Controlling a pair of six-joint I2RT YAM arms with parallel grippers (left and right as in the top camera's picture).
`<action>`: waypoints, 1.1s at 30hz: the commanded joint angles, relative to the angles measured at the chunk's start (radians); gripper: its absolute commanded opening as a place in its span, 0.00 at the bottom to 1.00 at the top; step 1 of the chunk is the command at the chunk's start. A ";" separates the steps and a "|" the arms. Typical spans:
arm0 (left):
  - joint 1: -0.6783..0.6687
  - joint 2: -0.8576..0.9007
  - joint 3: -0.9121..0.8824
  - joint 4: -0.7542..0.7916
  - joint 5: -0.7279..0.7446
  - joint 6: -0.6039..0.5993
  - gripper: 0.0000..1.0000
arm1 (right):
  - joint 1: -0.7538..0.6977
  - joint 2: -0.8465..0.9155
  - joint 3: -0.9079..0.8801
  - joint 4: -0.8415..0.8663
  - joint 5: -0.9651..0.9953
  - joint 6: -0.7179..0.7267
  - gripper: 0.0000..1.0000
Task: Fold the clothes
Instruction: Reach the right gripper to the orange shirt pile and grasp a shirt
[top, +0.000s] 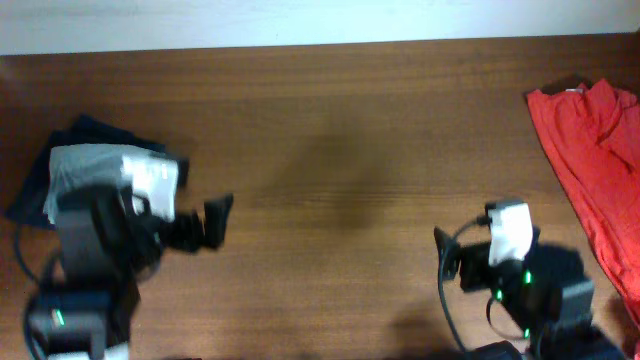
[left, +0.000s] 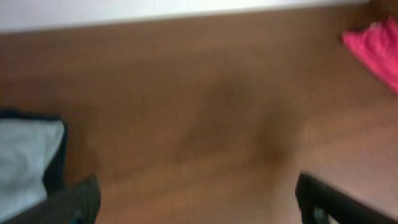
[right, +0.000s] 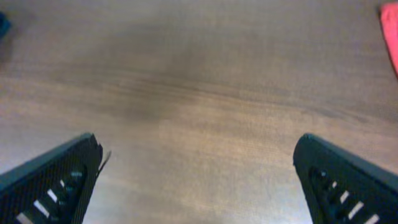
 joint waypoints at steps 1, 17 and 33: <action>-0.003 0.166 0.214 -0.091 0.002 -0.015 1.00 | -0.005 0.184 0.173 -0.045 -0.051 0.008 0.98; -0.003 0.337 0.252 -0.119 0.129 -0.028 1.00 | -0.417 0.606 0.368 -0.134 -0.085 0.193 0.99; -0.003 0.337 0.251 -0.112 0.125 -0.027 0.99 | -0.852 1.191 0.751 0.028 -0.174 0.193 0.90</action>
